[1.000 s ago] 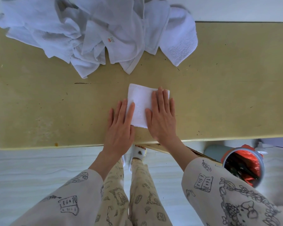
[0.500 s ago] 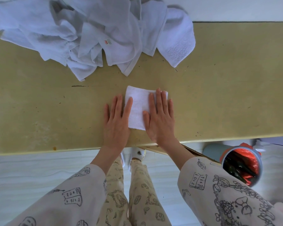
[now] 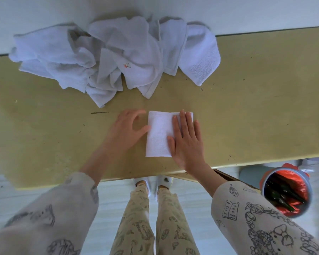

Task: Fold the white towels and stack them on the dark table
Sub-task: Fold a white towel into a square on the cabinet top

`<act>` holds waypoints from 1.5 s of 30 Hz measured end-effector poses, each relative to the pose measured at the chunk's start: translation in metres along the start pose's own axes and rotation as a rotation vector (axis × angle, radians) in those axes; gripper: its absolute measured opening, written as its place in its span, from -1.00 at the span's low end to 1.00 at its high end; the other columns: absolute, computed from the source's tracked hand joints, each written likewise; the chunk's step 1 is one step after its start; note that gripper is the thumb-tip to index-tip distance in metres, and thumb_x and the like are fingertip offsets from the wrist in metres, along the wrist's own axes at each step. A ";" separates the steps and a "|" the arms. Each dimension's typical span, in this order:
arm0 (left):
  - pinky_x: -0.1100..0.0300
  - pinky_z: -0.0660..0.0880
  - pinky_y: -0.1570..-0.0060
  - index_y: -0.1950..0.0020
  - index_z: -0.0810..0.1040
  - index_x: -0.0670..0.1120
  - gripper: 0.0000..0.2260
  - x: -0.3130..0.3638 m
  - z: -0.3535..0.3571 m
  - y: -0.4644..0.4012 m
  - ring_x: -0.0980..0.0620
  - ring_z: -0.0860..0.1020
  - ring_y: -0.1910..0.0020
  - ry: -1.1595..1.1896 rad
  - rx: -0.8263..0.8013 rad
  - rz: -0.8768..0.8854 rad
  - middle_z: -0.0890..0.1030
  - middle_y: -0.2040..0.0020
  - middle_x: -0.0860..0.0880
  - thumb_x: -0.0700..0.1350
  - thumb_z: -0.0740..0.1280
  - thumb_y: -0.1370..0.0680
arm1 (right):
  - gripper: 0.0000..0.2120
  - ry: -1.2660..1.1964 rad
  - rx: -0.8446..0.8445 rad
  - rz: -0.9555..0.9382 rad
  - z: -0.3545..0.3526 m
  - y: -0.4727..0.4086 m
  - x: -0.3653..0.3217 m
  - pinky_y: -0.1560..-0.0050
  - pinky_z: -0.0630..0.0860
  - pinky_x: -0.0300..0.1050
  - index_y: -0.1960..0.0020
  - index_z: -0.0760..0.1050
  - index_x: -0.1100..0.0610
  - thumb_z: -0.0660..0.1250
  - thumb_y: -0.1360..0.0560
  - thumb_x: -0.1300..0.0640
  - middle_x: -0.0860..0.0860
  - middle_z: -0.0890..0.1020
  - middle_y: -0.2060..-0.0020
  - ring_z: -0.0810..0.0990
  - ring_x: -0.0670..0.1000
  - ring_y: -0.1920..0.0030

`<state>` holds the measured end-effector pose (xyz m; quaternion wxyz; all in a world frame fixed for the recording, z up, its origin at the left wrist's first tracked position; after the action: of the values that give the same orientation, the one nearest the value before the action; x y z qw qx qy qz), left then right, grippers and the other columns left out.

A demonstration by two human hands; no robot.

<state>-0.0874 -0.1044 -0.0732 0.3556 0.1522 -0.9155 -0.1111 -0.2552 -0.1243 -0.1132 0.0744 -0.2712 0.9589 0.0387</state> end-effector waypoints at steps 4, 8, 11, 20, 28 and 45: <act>0.32 0.32 0.29 -0.18 0.46 -0.06 -0.66 0.014 0.021 -0.044 0.14 0.39 0.30 0.083 -0.312 -0.111 0.41 0.26 0.06 -0.05 0.41 -0.45 | -0.46 -0.001 -0.010 -0.032 0.000 -0.001 -0.002 -0.43 0.06 0.13 -0.44 0.23 0.25 -0.08 -0.58 -0.05 0.24 0.27 -0.43 0.11 0.17 -0.46; 0.40 0.31 0.43 -0.06 0.51 -0.06 -0.76 0.022 0.029 -0.060 0.20 0.42 0.42 -0.036 -0.554 -0.124 0.45 0.33 0.08 -0.01 0.41 -0.45 | -0.44 -0.023 -0.005 -0.042 -0.001 -0.002 -0.002 -0.42 0.11 0.15 -0.43 0.24 0.25 -0.18 -0.61 -0.06 0.24 0.29 -0.42 0.14 0.17 -0.45; 0.35 0.21 0.55 -0.07 0.53 -0.11 -0.71 0.009 0.037 -0.054 0.16 0.27 0.59 -0.073 -0.804 -0.246 0.40 0.49 0.06 0.04 0.39 -0.46 | -0.44 -0.024 -0.031 -0.091 0.000 -0.002 -0.004 -0.42 0.11 0.15 -0.45 0.20 0.24 -0.19 -0.61 -0.07 0.22 0.26 -0.44 0.13 0.17 -0.46; 0.32 0.22 0.53 0.03 0.54 -0.03 -0.63 -0.021 0.044 -0.028 0.15 0.24 0.60 -0.139 -0.995 -0.353 0.53 0.40 0.05 0.24 0.16 -0.52 | -0.47 0.004 -0.071 -0.286 -0.004 -0.008 -0.012 -0.42 0.11 0.15 -0.47 0.17 0.17 -0.01 -0.57 -0.04 0.14 0.23 -0.47 0.14 0.09 -0.49; 0.35 0.33 0.46 0.03 0.52 -0.12 -0.73 -0.023 0.024 -0.020 0.18 0.34 0.59 0.203 -0.525 -0.275 0.56 0.37 0.05 0.06 0.18 -0.58 | -0.48 0.016 -0.082 -0.288 -0.004 -0.008 -0.012 -0.41 0.15 0.17 -0.47 0.19 0.18 0.00 -0.57 -0.03 0.15 0.24 -0.46 0.16 0.11 -0.48; 0.06 0.35 0.06 -0.08 0.46 -0.15 -0.84 0.020 0.011 0.036 -0.16 0.49 0.06 -0.341 0.504 -0.034 0.52 0.03 -0.14 -0.21 0.21 -0.52 | -0.50 -0.026 -0.012 -0.271 -0.013 -0.003 -0.028 -0.44 0.10 0.10 -0.43 0.26 0.28 -0.02 -0.58 0.04 0.19 0.29 -0.43 0.20 0.14 -0.46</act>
<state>-0.1165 -0.0771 -0.0574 0.1458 0.2301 -0.9580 0.0897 -0.2321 -0.1139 -0.0963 0.0898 -0.3984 0.9121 0.0374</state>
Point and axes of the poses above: each hand's wrist, its own y-axis away from the middle knuckle, its own z-axis out of the palm, x = y × z, the point moved 9 cm from there along -y, towards the middle knuckle
